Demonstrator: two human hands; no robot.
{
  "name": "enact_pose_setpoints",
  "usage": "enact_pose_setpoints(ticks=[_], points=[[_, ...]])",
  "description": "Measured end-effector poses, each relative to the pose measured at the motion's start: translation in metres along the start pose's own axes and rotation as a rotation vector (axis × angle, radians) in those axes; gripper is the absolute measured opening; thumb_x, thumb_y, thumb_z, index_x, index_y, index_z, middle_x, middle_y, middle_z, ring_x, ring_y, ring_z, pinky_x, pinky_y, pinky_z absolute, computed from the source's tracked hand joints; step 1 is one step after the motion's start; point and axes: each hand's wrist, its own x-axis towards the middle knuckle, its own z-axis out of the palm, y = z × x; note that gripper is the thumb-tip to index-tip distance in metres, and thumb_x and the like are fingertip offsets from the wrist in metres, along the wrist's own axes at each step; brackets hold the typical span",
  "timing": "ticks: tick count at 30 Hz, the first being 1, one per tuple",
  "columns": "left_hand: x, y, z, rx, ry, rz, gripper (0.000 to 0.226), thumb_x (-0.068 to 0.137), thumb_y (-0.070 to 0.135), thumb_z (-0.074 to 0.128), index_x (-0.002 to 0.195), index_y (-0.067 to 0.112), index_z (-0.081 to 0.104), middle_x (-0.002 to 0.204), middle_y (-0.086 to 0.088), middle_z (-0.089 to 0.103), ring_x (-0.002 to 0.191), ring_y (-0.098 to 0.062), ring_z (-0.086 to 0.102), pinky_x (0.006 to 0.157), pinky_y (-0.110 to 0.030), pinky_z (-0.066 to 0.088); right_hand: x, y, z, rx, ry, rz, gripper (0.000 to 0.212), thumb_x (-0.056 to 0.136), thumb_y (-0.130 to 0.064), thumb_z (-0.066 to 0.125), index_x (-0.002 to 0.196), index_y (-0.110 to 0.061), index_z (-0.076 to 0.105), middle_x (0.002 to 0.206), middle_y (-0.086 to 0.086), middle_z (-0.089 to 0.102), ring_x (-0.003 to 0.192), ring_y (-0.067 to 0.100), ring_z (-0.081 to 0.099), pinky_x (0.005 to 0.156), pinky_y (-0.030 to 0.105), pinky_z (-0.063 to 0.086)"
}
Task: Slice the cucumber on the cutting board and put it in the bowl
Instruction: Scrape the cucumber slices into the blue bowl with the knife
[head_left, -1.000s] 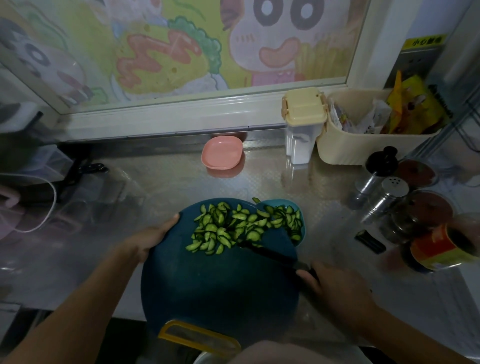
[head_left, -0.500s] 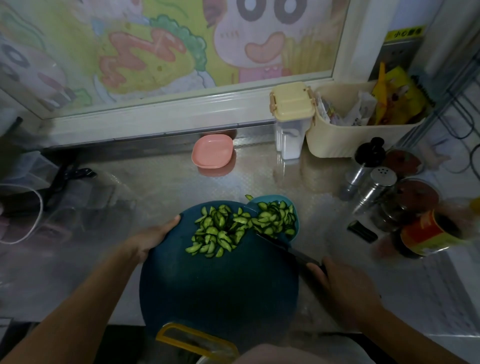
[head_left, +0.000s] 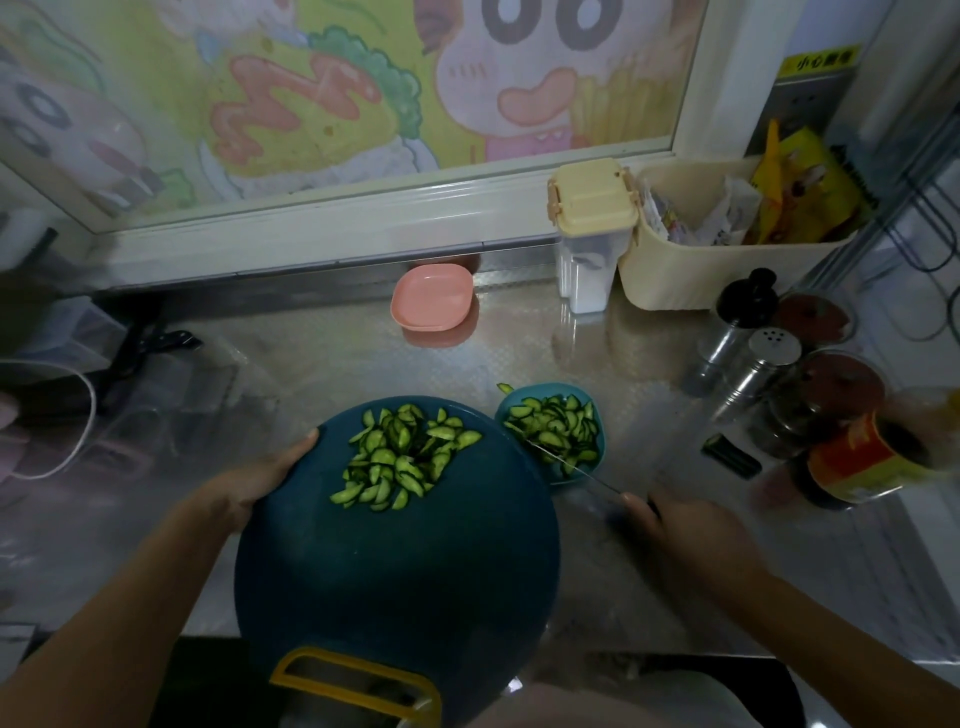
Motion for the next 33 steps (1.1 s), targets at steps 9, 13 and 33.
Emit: enact_pose_setpoints(ticks=[9, 13, 33], points=[[-0.002, 0.002, -0.012, -0.028, 0.034, 0.009, 0.074, 0.068, 0.060, 0.062, 0.118, 0.005, 0.062, 0.114, -0.020, 0.065, 0.108, -0.037, 0.060, 0.100, -0.054, 0.042, 0.014, 0.020, -0.009, 0.142, 0.094, 0.079, 0.062, 0.088, -0.060, 0.019, 0.081, -0.018, 0.064, 0.073, 0.002, 0.064, 0.068, 0.017, 0.059, 0.066, 0.034, 0.047], [0.000, 0.002, -0.011, -0.012, 0.043, -0.005, 0.082, 0.061, 0.064, 0.066, 0.120, 0.007, 0.061, 0.114, -0.020, 0.065, 0.106, -0.036, 0.062, 0.098, -0.054, 0.043, 0.015, 0.021, -0.010, 0.095, 0.092, 0.080, 0.061, 0.091, -0.059, 0.019, 0.086, -0.018, 0.065, 0.082, 0.005, 0.067, 0.077, 0.020, 0.062, 0.071, 0.034, 0.048], [-0.003, 0.025, 0.038, -0.002, -0.033, -0.035, 0.051, 0.089, 0.053, 0.045, 0.104, 0.008, 0.065, 0.095, -0.016, 0.072, 0.076, -0.027, 0.071, 0.064, -0.040, 0.059, -0.007, -0.024, -0.032, 0.161, -0.005, -0.188, 0.047, 0.087, -0.066, 0.012, 0.075, -0.031, 0.041, 0.075, -0.005, 0.056, 0.064, 0.007, 0.050, 0.050, 0.017, 0.028]])
